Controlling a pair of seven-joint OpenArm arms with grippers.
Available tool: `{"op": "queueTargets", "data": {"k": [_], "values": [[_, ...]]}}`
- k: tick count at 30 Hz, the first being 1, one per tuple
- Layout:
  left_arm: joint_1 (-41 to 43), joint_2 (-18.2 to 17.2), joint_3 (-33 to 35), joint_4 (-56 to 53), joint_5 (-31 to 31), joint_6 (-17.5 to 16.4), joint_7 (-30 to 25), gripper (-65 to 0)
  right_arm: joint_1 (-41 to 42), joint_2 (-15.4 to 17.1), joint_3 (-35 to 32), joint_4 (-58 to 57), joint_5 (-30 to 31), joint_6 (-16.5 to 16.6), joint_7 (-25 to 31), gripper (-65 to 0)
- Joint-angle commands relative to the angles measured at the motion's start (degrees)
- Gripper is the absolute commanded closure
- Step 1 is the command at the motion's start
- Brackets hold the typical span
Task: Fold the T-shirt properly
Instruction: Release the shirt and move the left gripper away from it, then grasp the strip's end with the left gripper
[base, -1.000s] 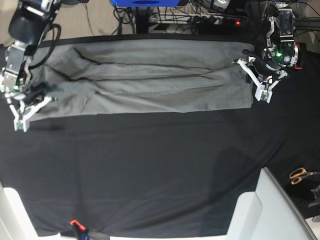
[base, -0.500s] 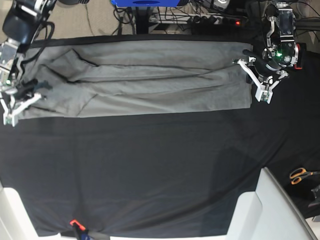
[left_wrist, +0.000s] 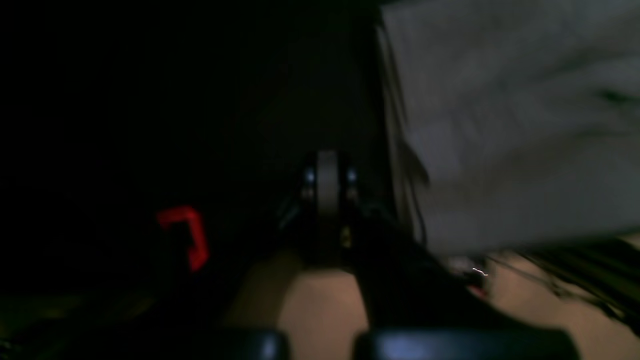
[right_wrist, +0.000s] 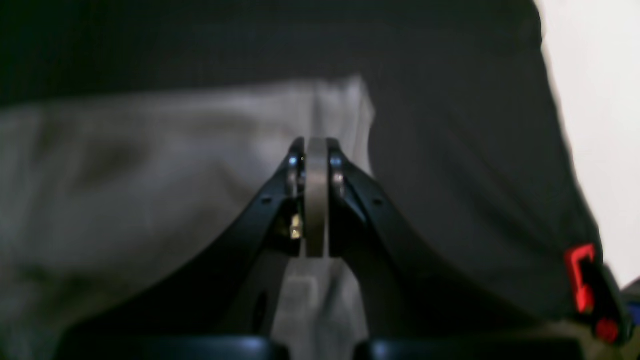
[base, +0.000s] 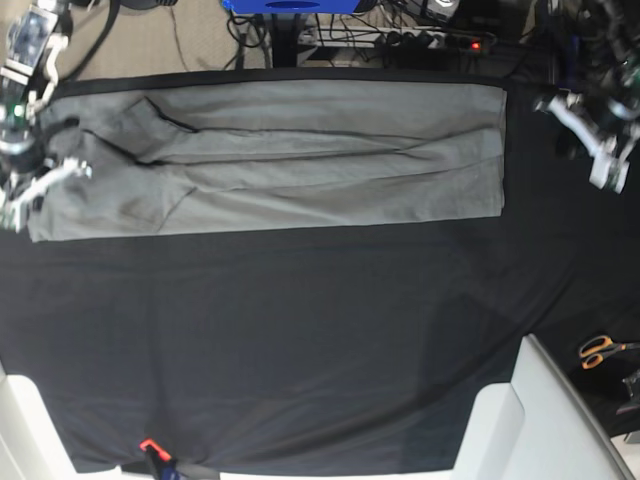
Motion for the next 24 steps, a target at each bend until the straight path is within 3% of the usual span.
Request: {"op": "queueTargets", "data": {"k": [1, 6, 7, 13, 19, 24], "values": [[0.02, -0.97, -1.83, -1.18, -2.26, -0.06, -0.92, -12.5, -0.10, -0.48, 0.19, 1.49, 0.61, -0.24, 1.52, 0.0], [-1.65, -1.68, -2.71, -9.36, -7.19, -0.06, -1.10, -61.7, -2.12, -1.44, 0.11, 1.40, 0.61, -0.16, 1.52, 0.0], [-2.36, -1.68, -2.71, -10.41, -7.71, -0.06, -1.19, -65.0, -2.38, -1.44, 0.11, 1.40, 0.61, -0.16, 1.52, 0.0], [-9.13, 0.17, -2.54, -17.97, -7.80, -0.06, -1.19, -65.0, -2.56, -1.53, 0.11, 1.31, 0.61, -0.16, 1.52, 0.0], [-11.68, 1.05, 5.38, -21.67, -8.07, -0.06, -1.19, -65.0, -2.56, -1.53, 0.11, 1.31, 0.43, -0.16, 1.52, -0.2], [-11.68, 2.89, 8.98, -23.95, -7.71, -0.06, -6.02, -65.0, -2.65, -1.53, 0.11, 1.31, 0.43, 0.99, 1.52, -0.2]]}}
